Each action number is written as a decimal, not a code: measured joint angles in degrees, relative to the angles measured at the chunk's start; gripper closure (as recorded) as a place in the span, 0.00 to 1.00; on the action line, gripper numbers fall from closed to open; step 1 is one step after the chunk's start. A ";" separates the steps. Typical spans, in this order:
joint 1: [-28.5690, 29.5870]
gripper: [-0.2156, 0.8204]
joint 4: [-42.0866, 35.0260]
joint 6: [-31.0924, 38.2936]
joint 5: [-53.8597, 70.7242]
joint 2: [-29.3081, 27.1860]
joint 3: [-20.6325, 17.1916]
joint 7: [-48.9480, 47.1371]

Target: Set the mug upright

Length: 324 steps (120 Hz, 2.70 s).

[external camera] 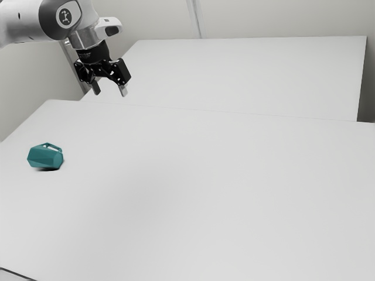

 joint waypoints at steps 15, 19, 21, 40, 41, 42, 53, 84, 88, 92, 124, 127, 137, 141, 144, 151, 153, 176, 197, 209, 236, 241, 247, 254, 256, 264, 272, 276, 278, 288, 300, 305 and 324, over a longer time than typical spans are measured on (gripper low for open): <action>-4.50 0.21 2.84 0.68 1.00 3.42 7.80 2.93; -3.30 0.21 -0.11 1.56 1.05 1.76 9.02 3.61; -2.51 0.21 -1.73 2.07 1.06 0.76 9.52 3.94; 9.73 0.21 -15.57 7.93 -0.96 -7.64 10.92 6.64; 10.27 0.21 -16.50 8.43 -1.13 -8.13 10.93 6.76; 10.81 0.21 -17.44 8.95 -1.33 -8.60 10.94 6.89; 17.50 0.21 -25.54 14.94 -4.90 -11.63 10.98 8.24; 38.78 0.21 -31.62 29.21 -26.81 -6.25 6.63 23.40; 41.62 0.21 -30.82 29.91 -30.10 -3.96 5.85 26.56; 45.28 0.21 -28.78 30.10 -33.32 -0.83 4.01 29.89; 69.61 0.21 -9.41 24.12 -45.36 21.81 -14.30 55.41; 70.58 0.21 -7.27 23.14 -45.75 24.13 -15.17 57.53; 77.70 0.21 -3.18 20.61 -46.40 30.10 -22.35 64.37; 79.30 0.21 -2.16 19.86 -46.49 31.69 -24.06 66.94; 79.98 0.22 -1.16 19.35 -46.54 32.97 -24.86 68.83; 80.76 0.22 1.57 18.37 -46.60 36.15 -26.08 73.02; 80.88 0.22 2.36 18.13 -46.61 37.03 -26.26 74.17; 81.33 0.22 5.53 16.40 -46.39 42.55 -26.69 85.69; 81.16 0.22 1.98 17.16 -45.65 42.00 -26.57 93.56; 81.11 0.23 0.90 17.87 -45.12 41.74 -26.28 97.13; 80.99 0.24 1.30 19.53 -44.63 42.33 -26.27 103.30; 80.97 0.24 1.85 19.71 -44.68 42.72 -26.27 104.22; 80.89 0.24 2.63 19.89 -44.81 43.29 -26.27 105.23; 80.74 0.24 3.47 20.06 -45.01 44.26 -26.25 106.31; 80.64 0.24 3.87 20.10 -45.05 44.58 -26.23 106.60; 79.91 0.24 5.96 20.25 -45.17 46.25 -26.19 107.66; 79.14 0.25 7.34 20.35 -45.25 47.45 -26.19 108.58; 78.89 0.26 7.62 20.43 -45.29 47.68 -26.18 108.99; 78.74 0.27 7.71 20.51 -45.31 47.75 -26.18 109.19; 78.03 0.35 7.90 20.97 -45.37 47.89 -26.18 110.09; 77.31 0.42 7.60 21.42 -45.38 47.92 -26.18 111.02; 76.89 0.44 7.40 21.56 -45.39 47.93 -26.18 111.37; 75.41 0.52 6.57 22.07 -45.42 47.48 -26.18 112.46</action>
